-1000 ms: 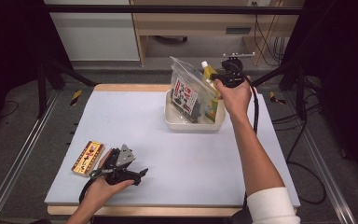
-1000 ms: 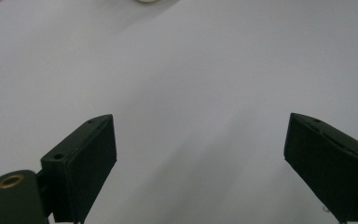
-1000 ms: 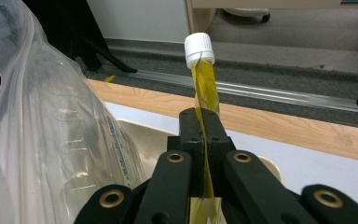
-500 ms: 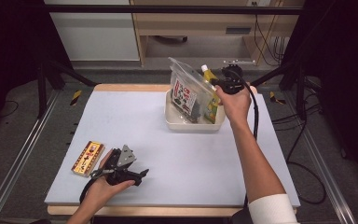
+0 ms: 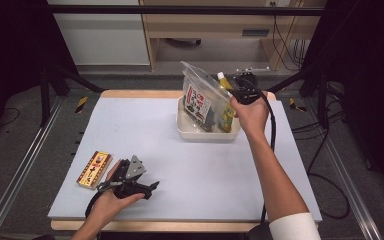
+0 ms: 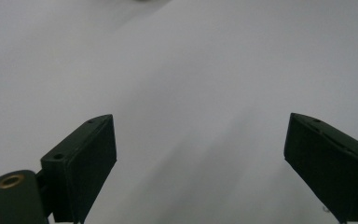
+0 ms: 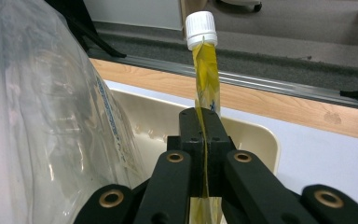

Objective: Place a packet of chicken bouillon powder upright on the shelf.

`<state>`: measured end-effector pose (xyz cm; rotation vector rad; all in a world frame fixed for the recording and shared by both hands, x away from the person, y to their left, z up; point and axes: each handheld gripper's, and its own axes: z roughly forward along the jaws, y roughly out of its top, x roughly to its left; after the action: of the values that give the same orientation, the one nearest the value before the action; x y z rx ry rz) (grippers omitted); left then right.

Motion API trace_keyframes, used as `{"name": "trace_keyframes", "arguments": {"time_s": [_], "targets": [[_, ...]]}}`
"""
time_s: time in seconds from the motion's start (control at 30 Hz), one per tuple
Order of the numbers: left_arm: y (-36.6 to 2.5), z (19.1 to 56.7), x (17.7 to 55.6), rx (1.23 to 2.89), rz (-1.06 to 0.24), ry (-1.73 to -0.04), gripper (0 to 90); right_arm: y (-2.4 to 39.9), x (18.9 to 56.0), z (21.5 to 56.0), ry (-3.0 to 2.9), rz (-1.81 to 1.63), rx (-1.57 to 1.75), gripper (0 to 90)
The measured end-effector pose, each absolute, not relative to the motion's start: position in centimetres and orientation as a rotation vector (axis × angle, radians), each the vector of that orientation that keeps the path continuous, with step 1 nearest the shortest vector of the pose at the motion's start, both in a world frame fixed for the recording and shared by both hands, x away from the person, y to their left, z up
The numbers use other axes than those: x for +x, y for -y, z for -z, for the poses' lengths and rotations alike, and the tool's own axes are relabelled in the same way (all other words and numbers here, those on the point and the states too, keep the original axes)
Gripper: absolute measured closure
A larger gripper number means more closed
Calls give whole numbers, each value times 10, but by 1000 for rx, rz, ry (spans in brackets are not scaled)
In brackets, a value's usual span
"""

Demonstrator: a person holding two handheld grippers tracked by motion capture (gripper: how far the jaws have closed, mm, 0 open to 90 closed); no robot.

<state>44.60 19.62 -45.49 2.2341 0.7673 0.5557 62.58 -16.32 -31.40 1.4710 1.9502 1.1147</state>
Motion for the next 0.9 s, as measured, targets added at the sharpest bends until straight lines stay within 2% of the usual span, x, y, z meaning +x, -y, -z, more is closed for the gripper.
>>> {"name": "trace_keyframes", "arguments": {"time_s": [0.13, 0.2, 0.23, 0.27, 0.43, 0.67, 0.83, 0.9], "targets": [[-197, 454, 446, 2232, -557, -769, 90, 162, 623, 315, -1945, -1118, 1443, 890], [-197, 454, 446, 2236, -561, -766, 90, 160, 622, 315, -1941, -1098, 1430, 856], [-198, 453, 446, 2234, -563, -766, 90, 158, 620, 315, -1944, -1094, 1423, 792], [-198, 453, 446, 2235, -567, -766, 90, 158, 619, 314, -1941, -1086, 1418, 766], [-200, 451, 446, 2230, -578, -771, 86, 162, 608, 308, -1930, -1112, 1386, 684], [-209, 445, 448, 2203, -602, -811, 77, 179, 570, 299, -1910, -1155, 1277, 557], [-214, 441, 449, 2193, -617, -827, 76, 190, 550, 305, -1904, -1193, 1261, 496], [-217, 438, 449, 2177, -639, -821, 74, 195, 537, 315, -1933, -1172, 1255, 429]]}}
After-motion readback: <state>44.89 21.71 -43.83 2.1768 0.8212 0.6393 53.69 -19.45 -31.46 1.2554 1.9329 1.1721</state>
